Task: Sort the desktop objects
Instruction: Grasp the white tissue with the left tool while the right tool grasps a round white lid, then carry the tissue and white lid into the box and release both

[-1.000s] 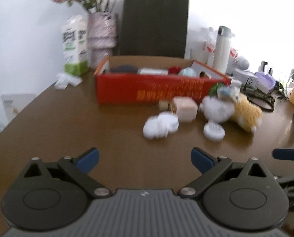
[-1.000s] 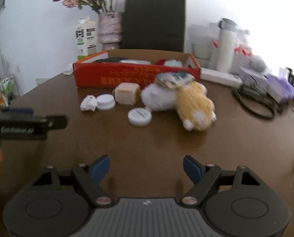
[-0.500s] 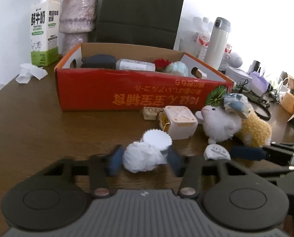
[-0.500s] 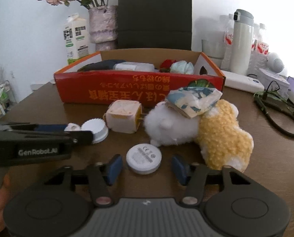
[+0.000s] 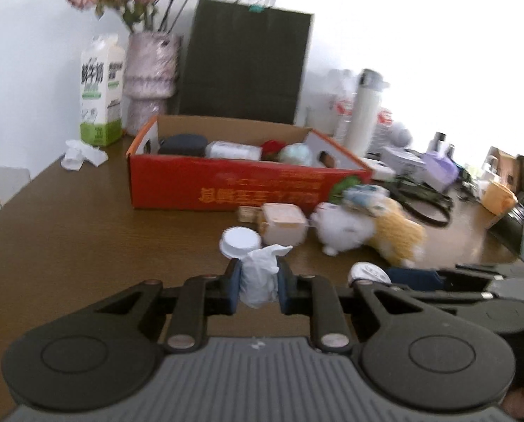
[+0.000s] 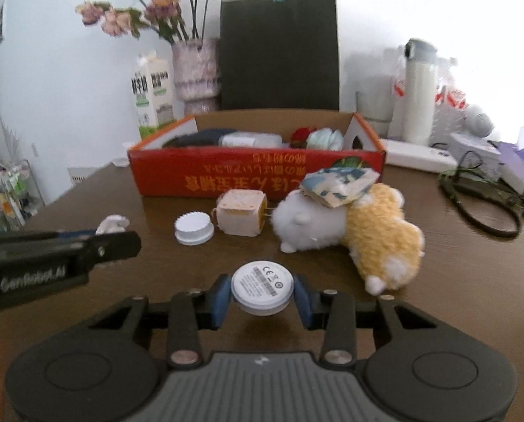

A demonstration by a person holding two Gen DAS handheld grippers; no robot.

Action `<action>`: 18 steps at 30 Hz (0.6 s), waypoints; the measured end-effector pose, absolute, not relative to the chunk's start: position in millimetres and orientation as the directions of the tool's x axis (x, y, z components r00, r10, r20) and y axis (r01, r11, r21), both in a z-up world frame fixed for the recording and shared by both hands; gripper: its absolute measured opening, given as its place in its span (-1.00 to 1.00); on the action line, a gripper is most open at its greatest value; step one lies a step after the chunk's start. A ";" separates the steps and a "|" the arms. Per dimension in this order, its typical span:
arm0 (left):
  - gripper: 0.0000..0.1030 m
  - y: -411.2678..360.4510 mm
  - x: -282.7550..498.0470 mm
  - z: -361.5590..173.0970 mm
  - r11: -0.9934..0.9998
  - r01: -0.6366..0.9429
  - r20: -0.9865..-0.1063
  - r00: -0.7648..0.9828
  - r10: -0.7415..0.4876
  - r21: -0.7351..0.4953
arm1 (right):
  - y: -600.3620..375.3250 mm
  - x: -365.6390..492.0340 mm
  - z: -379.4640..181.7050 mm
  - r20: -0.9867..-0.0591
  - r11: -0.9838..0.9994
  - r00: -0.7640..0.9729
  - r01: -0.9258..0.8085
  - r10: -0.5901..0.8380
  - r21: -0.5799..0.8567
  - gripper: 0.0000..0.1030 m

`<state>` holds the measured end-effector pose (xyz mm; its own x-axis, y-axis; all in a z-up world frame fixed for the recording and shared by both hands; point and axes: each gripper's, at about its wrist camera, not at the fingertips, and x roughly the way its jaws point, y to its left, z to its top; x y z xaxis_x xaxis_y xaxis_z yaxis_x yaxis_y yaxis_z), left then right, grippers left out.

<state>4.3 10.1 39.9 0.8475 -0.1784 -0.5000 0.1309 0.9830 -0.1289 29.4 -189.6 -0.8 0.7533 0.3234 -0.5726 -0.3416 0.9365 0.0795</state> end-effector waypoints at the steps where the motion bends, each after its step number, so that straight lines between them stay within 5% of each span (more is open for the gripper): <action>1: -0.59 6.9 -5.9 42.8 0.984 0.132 -0.491 0.854 -0.174 -0.121 | -192.0 20.5 2.2 -0.563 0.936 0.760 -0.343 0.325 0.077 -0.27; 18: -0.59 -20.2 -114.7 48.4 0.987 0.130 -0.496 0.853 -0.160 -0.095 | -246.3 -109.7 29.5 -0.455 0.943 0.828 -0.319 0.328 0.099 -0.27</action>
